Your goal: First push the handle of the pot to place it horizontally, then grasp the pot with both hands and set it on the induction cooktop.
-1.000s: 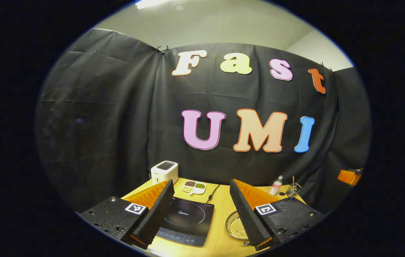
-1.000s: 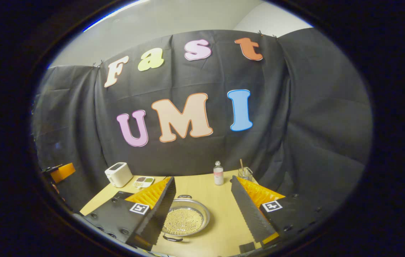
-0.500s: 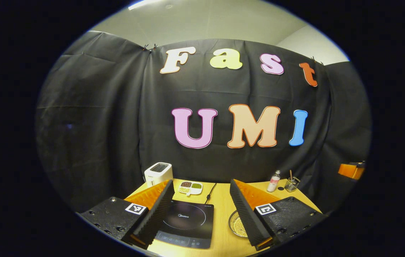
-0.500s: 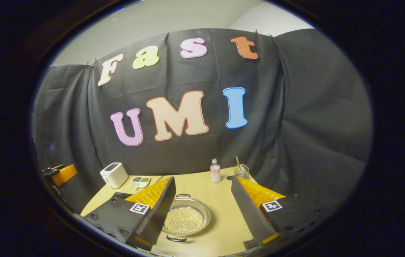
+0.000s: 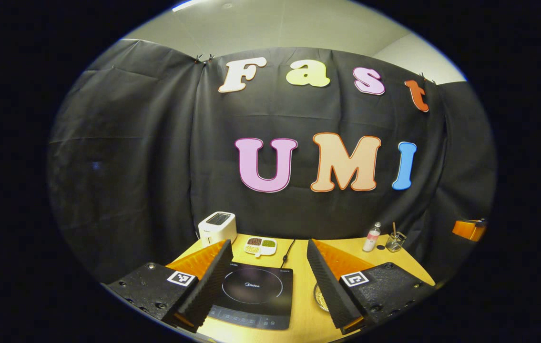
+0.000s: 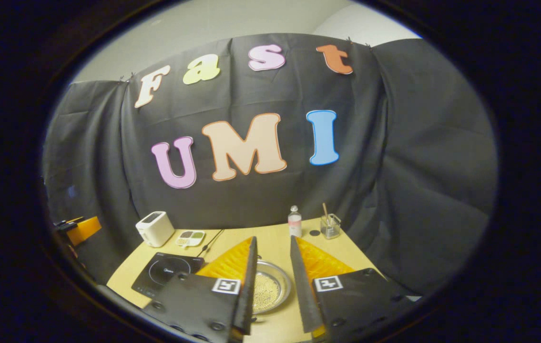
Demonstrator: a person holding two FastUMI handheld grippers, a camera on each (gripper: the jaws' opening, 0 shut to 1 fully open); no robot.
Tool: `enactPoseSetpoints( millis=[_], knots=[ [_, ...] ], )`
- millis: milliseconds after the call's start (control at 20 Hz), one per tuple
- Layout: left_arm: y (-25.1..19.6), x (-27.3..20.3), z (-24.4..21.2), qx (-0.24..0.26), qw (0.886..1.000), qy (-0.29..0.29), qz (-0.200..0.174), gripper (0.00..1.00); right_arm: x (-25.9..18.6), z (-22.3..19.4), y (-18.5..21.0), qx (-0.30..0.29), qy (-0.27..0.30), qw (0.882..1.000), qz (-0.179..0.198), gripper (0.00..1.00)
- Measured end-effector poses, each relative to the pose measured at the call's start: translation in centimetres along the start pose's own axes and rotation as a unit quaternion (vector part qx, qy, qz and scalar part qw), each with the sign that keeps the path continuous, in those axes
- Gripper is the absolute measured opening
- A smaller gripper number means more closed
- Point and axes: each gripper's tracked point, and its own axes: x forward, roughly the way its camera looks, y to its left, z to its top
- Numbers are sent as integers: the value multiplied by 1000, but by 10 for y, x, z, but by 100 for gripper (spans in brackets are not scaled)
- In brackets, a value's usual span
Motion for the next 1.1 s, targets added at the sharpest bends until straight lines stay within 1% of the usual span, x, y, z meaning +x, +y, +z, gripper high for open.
enactPoseSetpoints(
  millis=[50,100,150,200,250,400,450,500,550,600,650,700,750,800,850,950,1000,1050,1100],
  knots=[
    [3,0,0,1,1000,0,1,95,1,0,1,0,-2,1000,-2,21],
    [5,1,-2,0,1000,0,3,96,1,-2,6,-3,2,1000,1,19],
    [7,2,-2,-1,1000,1,3,96,2,-5,10,-7,5,1000,2,21],
    [9,2,-4,-3,1000,3,3,92,3,-7,14,-10,8,1000,6,21],
    [11,3,-5,-4,1000,5,2,95,3,-10,19,-12,11,1000,9,21],
    [20,3,-10,-2,1000,10,3,95,5,-28,36,-25,31,999,19,20],
    [23,3,-11,0,1000,12,2,96,11,-30,40,-23,35,999,12,20],
    [26,4,-13,2,1000,14,2,96,5,-35,39,-12,31,999,11,10],
    [30,5,-15,4,1000,15,3,96,7,-42,54,-3,46,999,28,0],
    [33,4,-15,5,1000,17,3,95,5,-55,61,-2,55,998,30,2],
    [36,4,-17,6,1000,20,2,95,6,-62,64,-5,61,998,33,0],
    [38,4,-19,7,1000,22,1,95,8,-71,67,-10,67,997,35,0],
    [41,3,-20,9,1000,23,-1,99,8,-80,72,-15,75,996,40,0],
    [44,4,-22,11,1000,25,-3,99,6,-91,78,-18,83,995,43,2],
    [47,3,-23,14,1000,27,-4,96,6,-101,83,-18,91,995,47,3],
    [52,2,-25,17,999,27,-8,96,5,-127,92,-18,111,992,54,3],
    [56,2,-26,19,999,28,-9,96,4,-140,97,-19,124,990,58,0],
    [60,2,-27,19,999,28,-10,96,2,-152,102,-19,133,989,61,0],
    [63,1,-29,20,999,27,-11,96,1,-163,106,-22,142,988,63,3]
  ],
)
